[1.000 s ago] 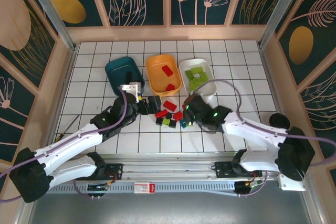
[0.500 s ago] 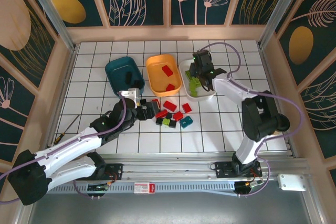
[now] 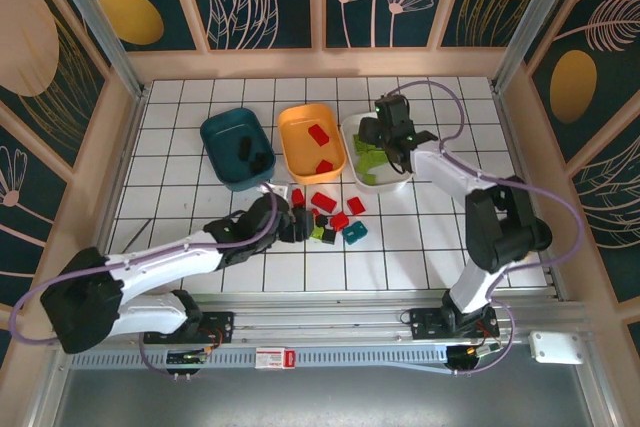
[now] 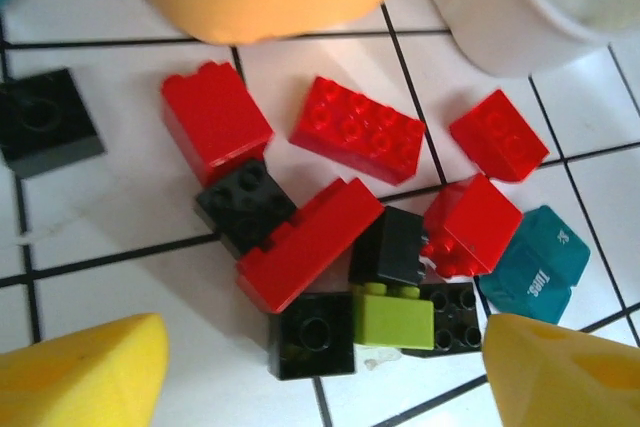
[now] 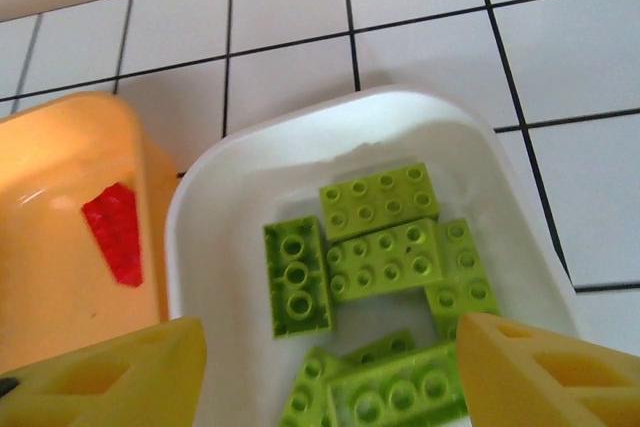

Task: Sort the legos into containers by color
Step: Place the lego in the container, then pick up the lego from the center of the table.

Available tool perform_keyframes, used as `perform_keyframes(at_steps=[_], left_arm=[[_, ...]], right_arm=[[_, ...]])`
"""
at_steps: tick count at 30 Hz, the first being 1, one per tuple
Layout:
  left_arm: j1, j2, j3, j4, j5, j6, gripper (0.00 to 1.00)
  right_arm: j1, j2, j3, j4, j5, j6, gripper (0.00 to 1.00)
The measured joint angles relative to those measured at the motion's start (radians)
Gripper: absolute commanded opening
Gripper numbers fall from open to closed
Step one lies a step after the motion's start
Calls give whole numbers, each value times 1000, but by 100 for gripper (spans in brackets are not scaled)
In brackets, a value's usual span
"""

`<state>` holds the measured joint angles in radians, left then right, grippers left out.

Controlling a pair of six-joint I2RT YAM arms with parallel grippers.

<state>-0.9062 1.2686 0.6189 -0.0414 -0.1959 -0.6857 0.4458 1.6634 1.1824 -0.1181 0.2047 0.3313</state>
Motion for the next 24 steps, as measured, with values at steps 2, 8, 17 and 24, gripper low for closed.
perform_keyframes(at_steps=[2,8,17,24], left_arm=[[-13,54,27,0,-10,12,73],[10,159,100,-10,-48,44,74],[104,314,229,12,-47,95,68],[134,433,241,18,-49,102,62]], right_arm=[[26,-71,-58,14,-7,11,67],[84,-190,-173,50,-23,34,67],[87,-243,-249,66,-27,49,68],[87,-294,-267,68,-26,48,68]])
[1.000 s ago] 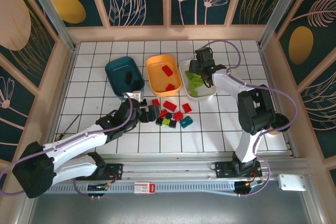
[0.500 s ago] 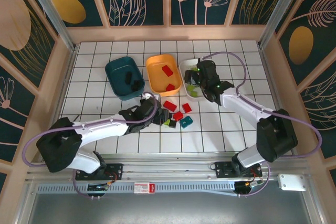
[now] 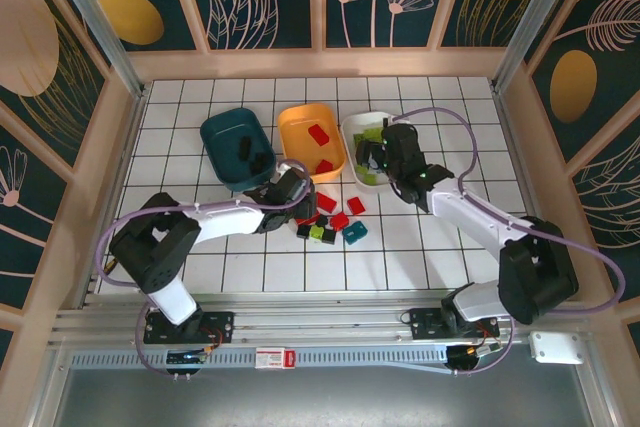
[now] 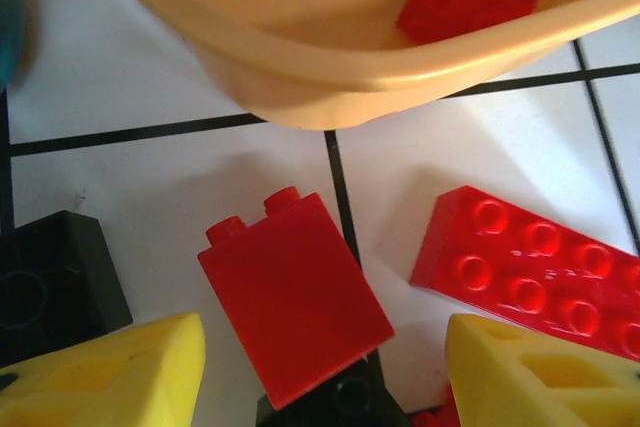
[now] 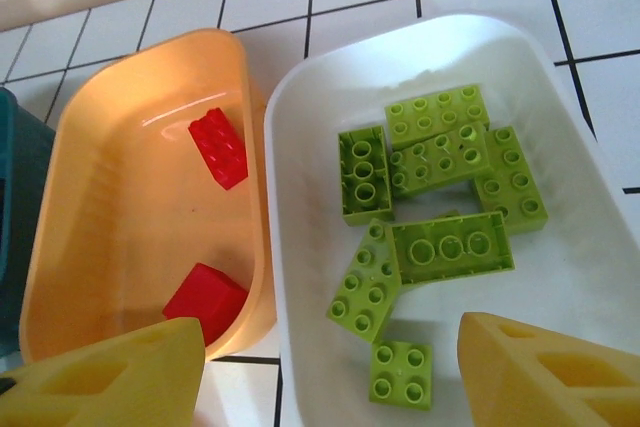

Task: Sort the legos into containers by color
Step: Pick up the lego from the center of the table.

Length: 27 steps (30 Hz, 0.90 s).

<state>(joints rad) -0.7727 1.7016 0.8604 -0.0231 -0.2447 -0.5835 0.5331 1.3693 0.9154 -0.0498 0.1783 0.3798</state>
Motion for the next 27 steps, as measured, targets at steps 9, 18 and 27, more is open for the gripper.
perform_keyframes(at_steps=[9,18,27], left_arm=[[27,54,5,29,-7,-12,40],[28,-29,-38,36,6,-34,20],[6,-297,5,-22,32,-38,24]], right_arm=[[0,-71,-53,2,0,0,68],[0,-108,-86,4,0,2,68],[0,-147,-150,26,-3,30,68]])
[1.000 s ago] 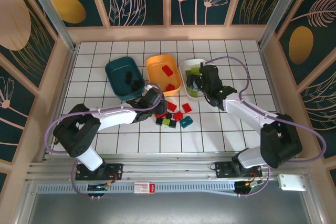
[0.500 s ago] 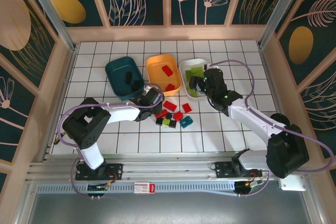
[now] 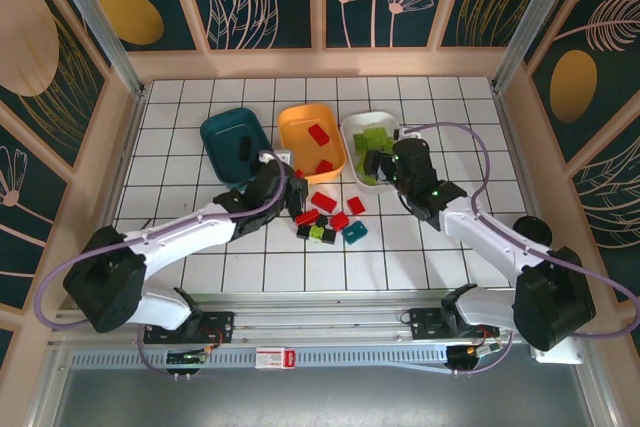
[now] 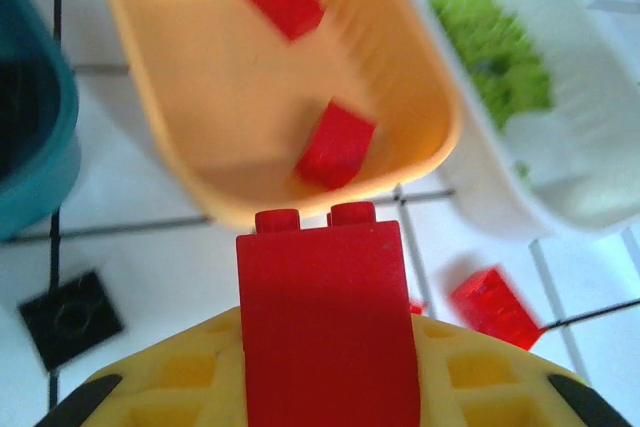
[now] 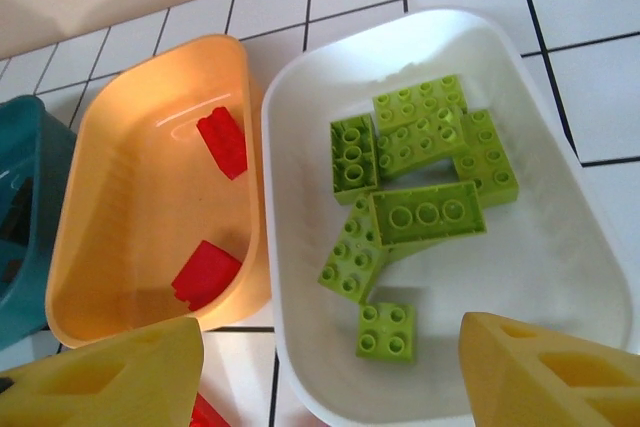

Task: Sort the legos into containers by color
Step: Pick up the lego from the center of the table, then place the lego in the container, then pick up the lego from the center of the table.

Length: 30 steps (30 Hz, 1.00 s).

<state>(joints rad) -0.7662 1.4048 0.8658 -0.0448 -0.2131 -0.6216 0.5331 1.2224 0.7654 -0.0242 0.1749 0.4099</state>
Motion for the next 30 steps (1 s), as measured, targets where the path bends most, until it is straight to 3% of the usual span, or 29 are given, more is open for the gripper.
perform_keyframes(at_steps=[3,9,11,16,22,26,30], left_arm=[[37,98,159,-15,22,24,22],[138,439,499,-37,49,62,21],[159,524,563,-55,53,69,27],[193,640,652,-122,63,74,57],[190,596,661,-125,121,72,83],[166,426,534,-88,153,68,91],[80,206,364,-18,154,63,92]], right_arm=[[0,-6,-25,6,-12,17,68],[6,-33,-59,4,-27,29,68],[24,-51,-69,-1,-29,34,69],[89,-87,-103,-1,-73,44,69],[142,-50,-167,0,-96,78,69],[143,23,-193,22,-92,98,69],[143,118,-193,81,-91,101,69]])
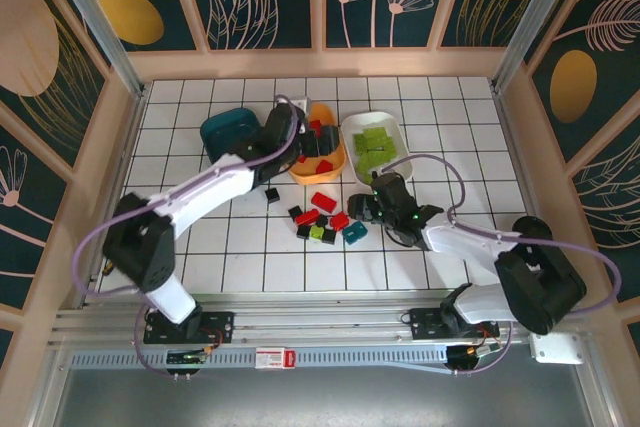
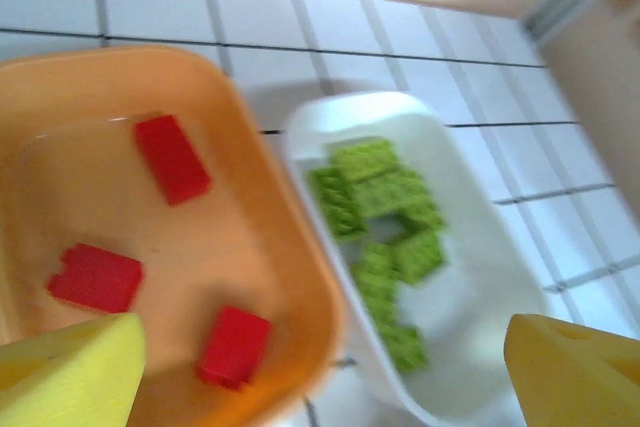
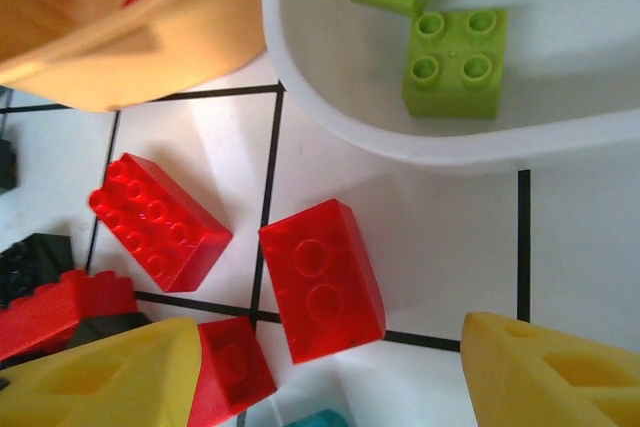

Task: Sort the legos into containers by color
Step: Pick up the lego from the center of the table.

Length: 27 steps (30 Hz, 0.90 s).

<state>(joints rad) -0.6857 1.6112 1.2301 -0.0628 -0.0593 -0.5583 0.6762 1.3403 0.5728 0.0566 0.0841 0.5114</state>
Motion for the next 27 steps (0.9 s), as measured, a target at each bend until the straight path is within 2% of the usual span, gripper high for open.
perform_keyframes(at_steps=[4,8,12,16,20,23,27], left_arm=[[-68,-183,-214,67,11,-31,95],[-66,-307,-420,74,2,-76,97],[-68,-410,-541,53,-10,-107,98],[-68,-506,-598,46,-29,-129,98],[-68,-545,-622,43,-39,-140,98],[-68,-546,-639,42,-43,-145,98],[-68,-546,-654,36,-55,-147,99]], right_arm=[[0,63,0,54,-8,0,65],[0,122,12,85,-8,-4,61],[0,192,42,92,-7,-4,58],[0,234,64,95,-5,0,50],[0,237,60,97,11,19,37],[0,211,39,105,20,27,29],[0,119,-20,80,24,39,23]])
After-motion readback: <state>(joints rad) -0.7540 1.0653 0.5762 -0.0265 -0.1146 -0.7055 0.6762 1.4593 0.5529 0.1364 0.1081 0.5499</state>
